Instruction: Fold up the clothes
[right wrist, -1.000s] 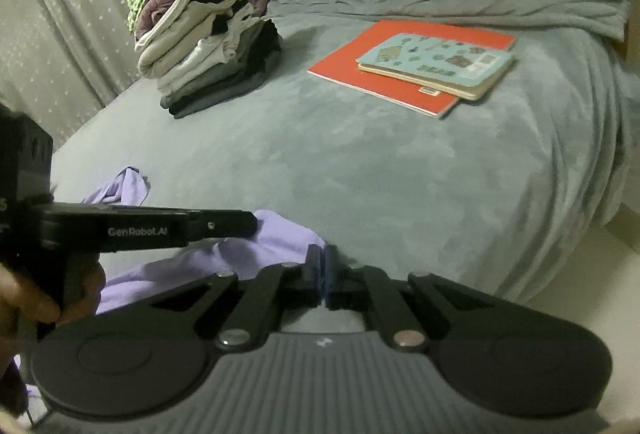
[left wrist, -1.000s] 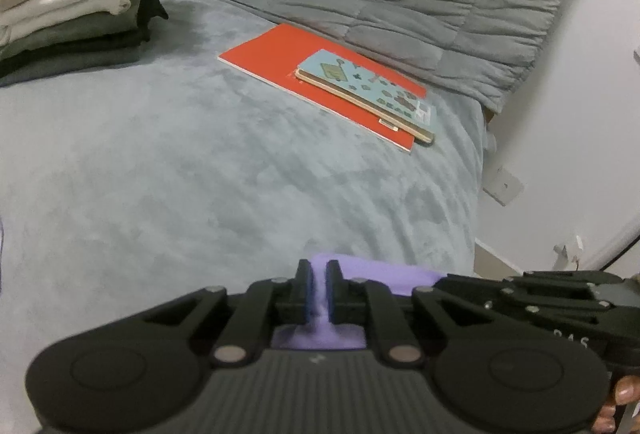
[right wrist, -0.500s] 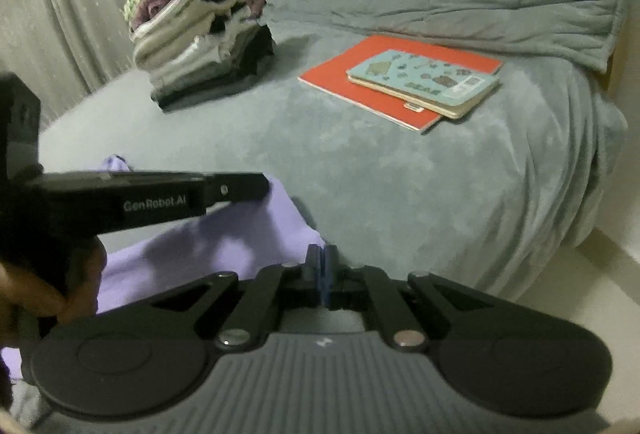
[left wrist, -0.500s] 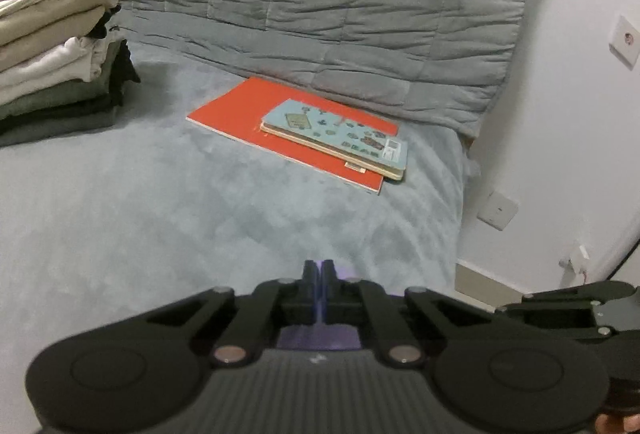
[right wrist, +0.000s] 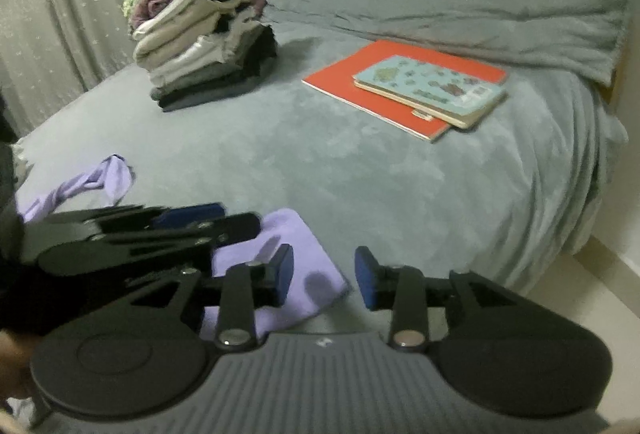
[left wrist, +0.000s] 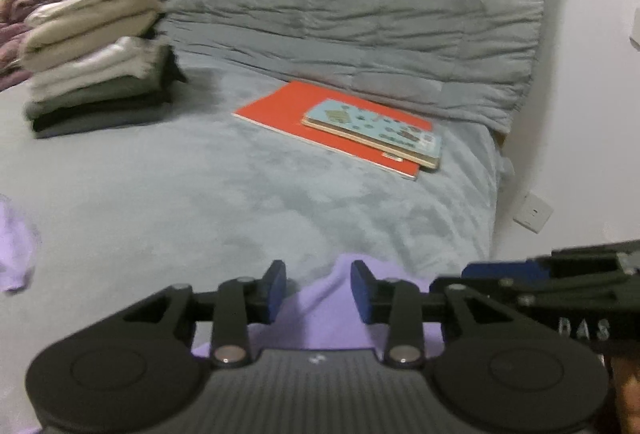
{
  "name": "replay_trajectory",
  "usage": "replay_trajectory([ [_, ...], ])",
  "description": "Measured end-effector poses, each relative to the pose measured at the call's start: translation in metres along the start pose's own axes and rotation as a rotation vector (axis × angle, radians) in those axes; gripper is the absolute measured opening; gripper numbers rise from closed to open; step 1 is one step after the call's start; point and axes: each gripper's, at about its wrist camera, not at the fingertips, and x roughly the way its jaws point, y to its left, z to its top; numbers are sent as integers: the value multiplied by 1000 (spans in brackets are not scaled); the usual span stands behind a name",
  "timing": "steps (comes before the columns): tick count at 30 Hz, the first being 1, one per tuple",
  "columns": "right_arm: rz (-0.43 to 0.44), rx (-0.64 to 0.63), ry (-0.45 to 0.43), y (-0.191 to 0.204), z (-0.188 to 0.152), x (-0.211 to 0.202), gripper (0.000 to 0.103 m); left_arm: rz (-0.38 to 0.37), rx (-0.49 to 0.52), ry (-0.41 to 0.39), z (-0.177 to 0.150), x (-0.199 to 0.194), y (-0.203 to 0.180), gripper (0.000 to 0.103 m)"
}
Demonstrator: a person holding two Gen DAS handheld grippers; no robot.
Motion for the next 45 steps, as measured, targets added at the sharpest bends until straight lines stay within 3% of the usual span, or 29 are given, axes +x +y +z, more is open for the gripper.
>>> replay_trajectory([
  [8,49,-63,-10,37,1,2,39,106,-60,-37,-27,-66,50,42],
  [15,125,-144,7,94,-1,10,39,191,-118,-43,-58,-116,94,43],
  [22,222,-275,44,163,-9,24,39,265,-146,-48,-88,-164,125,43],
  [28,353,-368,127,213,-12,40,39,313,-173,-42,-112,-202,153,43],
  [36,549,-485,244,279,-7,67,39,280,-205,-47,-148,-229,172,44],
  [39,622,-558,277,303,-9,81,39,271,-162,-52,-157,-232,168,45],
  [45,695,-624,288,317,-22,99,38,256,-150,-68,-169,-238,165,47],
])
